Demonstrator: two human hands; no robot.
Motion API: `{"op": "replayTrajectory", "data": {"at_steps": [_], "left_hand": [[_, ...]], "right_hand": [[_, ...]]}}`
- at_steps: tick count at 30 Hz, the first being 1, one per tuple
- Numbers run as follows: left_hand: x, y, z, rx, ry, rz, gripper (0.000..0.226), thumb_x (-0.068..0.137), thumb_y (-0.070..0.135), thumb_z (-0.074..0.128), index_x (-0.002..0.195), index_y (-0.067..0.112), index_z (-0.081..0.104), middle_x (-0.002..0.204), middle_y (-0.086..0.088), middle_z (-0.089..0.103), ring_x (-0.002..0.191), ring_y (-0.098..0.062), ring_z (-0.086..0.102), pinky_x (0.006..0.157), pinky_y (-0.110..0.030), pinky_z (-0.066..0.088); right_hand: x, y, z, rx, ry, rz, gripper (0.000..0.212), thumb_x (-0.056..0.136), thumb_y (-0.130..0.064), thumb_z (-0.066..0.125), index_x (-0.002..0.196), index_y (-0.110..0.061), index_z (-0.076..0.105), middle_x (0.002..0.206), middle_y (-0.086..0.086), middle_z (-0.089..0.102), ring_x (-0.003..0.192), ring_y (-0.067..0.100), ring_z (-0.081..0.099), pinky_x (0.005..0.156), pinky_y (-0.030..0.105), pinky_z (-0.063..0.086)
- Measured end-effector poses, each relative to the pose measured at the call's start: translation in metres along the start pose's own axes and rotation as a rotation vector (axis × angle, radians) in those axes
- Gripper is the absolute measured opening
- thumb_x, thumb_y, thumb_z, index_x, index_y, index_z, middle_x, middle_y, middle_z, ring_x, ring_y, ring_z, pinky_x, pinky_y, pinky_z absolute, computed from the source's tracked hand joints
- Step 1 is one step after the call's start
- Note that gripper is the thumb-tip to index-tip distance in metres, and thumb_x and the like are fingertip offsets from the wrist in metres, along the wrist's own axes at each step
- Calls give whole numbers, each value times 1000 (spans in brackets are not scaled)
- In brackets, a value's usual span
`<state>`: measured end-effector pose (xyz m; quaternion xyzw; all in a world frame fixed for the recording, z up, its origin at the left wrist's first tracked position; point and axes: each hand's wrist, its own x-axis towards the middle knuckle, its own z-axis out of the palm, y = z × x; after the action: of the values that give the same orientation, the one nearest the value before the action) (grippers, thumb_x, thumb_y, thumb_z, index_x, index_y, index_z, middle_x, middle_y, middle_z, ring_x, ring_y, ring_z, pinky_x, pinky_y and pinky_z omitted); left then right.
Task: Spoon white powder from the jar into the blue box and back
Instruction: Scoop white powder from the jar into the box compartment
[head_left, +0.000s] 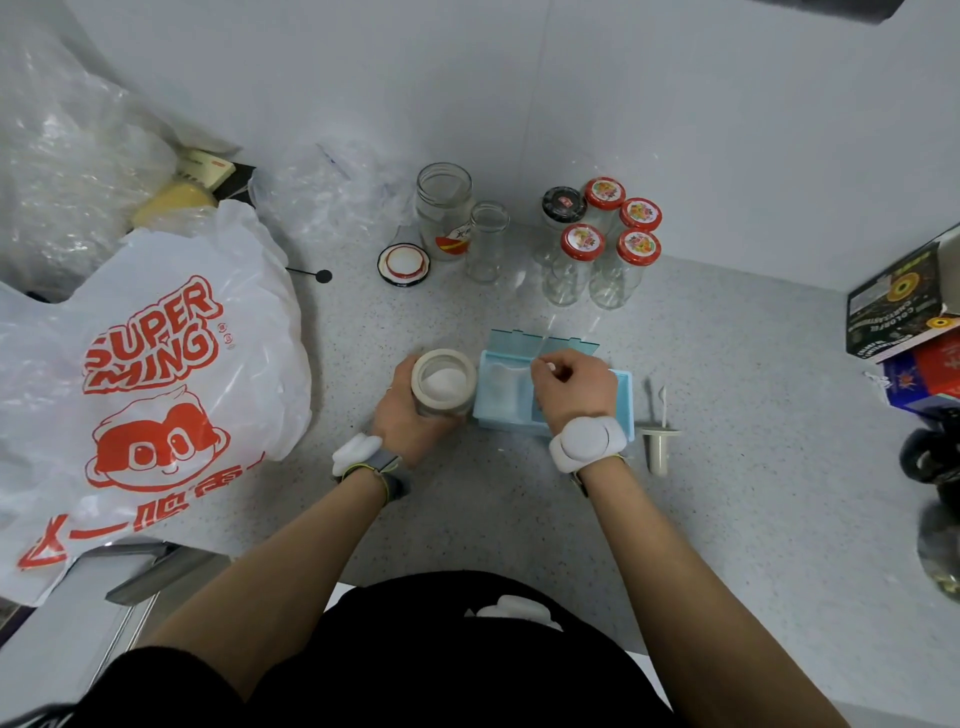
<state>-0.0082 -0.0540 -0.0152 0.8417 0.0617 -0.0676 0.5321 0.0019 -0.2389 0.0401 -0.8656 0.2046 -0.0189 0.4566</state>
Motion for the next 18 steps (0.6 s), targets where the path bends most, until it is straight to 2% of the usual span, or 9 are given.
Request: {"op": "replayTrajectory", "data": {"at_steps": [4,8,12,15,18], "left_hand": [[1,-2,0,6,-5,-4,76,73,32,82,135,35,37,118,15,52,107,-6,50,89,-23,38],[2,-4,0,13,-3,1,79,72,31,83,137,33,37,119,15,51,108,-6,49,89,-23,38],[3,-5,1,16,0,6,76,72,31,83,132,36,37,118,16,50,107,-5,49,88,-22,37],[3,-5,1,17,1,11,77,72,31,83,133,36,37,117,17,50,106,-4,49,87,-21,37],[2,-3,1,9,-1,13,75,72,30,83,130,38,37,116,17,50,105,-3,49,86,-21,37]], "right_hand": [[1,11,4,-182,-69,-124,15,84,-16,62,85,-8,75,84,15,73,85,34,65,82,40,50],[9,19,10,-330,-216,-245,16,85,-17,62,84,-7,74,85,15,72,87,34,63,77,36,47],[12,16,12,-363,-324,-241,18,88,-18,61,94,-7,75,96,13,73,96,30,64,84,30,44],[12,17,10,-256,-264,-105,17,86,-19,62,88,-10,76,88,10,75,89,24,67,82,25,48],[14,22,8,-82,-160,57,18,81,-20,62,70,-15,75,68,6,71,60,19,62,71,32,56]]}}
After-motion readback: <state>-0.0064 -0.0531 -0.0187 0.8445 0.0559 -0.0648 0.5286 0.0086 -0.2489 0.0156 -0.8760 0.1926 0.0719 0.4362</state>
